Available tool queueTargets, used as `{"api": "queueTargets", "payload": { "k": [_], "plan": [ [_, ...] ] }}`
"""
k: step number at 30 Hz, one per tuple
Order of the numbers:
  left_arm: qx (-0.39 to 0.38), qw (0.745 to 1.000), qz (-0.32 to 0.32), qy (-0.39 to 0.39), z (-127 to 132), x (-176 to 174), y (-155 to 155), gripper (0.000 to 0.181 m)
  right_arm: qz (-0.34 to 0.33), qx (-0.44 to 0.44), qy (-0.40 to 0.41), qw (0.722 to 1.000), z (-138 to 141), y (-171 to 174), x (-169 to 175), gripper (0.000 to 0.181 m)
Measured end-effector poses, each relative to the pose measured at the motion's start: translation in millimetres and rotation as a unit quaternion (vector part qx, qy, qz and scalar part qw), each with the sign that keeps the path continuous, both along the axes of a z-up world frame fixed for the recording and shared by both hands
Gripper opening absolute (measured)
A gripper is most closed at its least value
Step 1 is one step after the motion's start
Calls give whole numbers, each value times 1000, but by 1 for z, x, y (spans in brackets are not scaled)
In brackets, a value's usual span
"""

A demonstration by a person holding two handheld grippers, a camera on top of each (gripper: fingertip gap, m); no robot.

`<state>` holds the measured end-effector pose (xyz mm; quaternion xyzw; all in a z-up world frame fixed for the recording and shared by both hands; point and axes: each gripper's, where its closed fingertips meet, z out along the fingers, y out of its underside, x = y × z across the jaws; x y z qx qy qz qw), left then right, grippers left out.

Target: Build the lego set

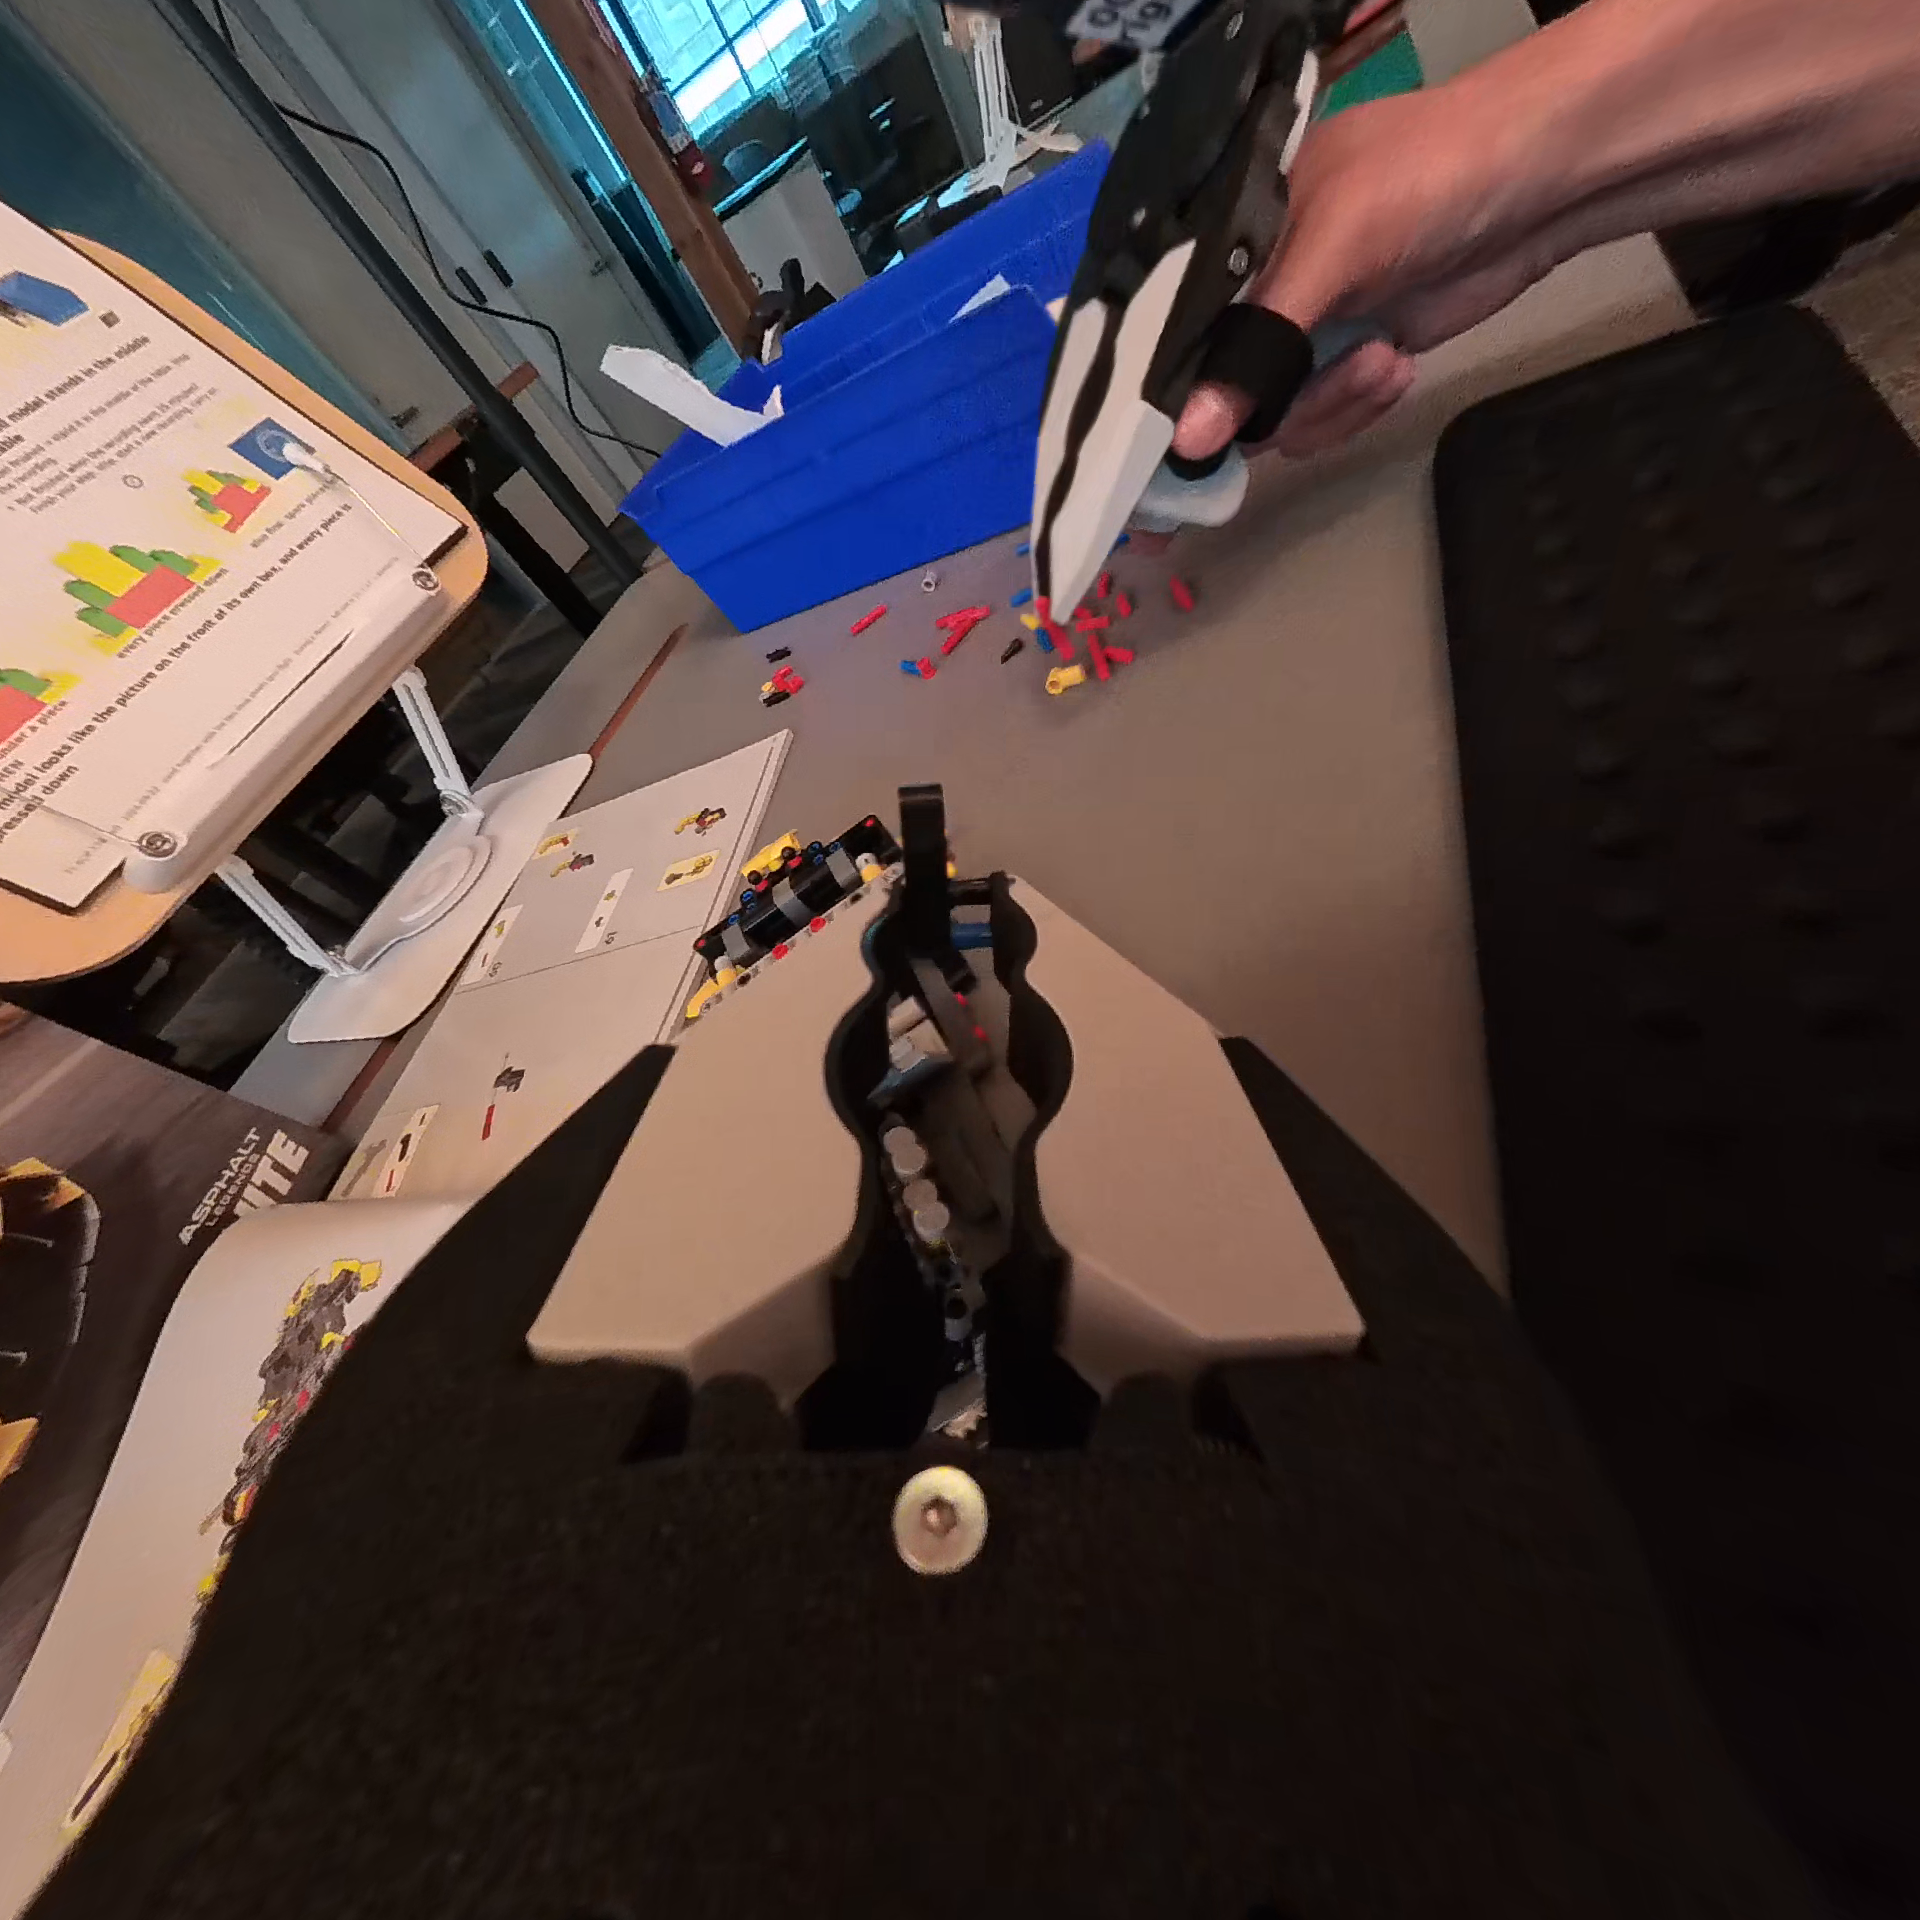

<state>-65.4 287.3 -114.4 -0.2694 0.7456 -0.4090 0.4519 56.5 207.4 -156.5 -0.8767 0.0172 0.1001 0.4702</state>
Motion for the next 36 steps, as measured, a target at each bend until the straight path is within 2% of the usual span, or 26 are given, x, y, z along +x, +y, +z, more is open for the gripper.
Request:
{"api": "queueTargets", "payload": {
  "k": [4,14,36],
  "plan": [
    [5,1000,-2,-1,-1,0,-1,16,-25,-55,-12,998,-28,-33,22,4],
    [17,1000,-8,0,-6,-1,-5,17,-4,-60,-27,998,-36,-68,7,4],
    [26,1000,-17,-2,-7,-2,-9,17,-1,-75,-37,997,-41,-75,9,6]
  ]
}}
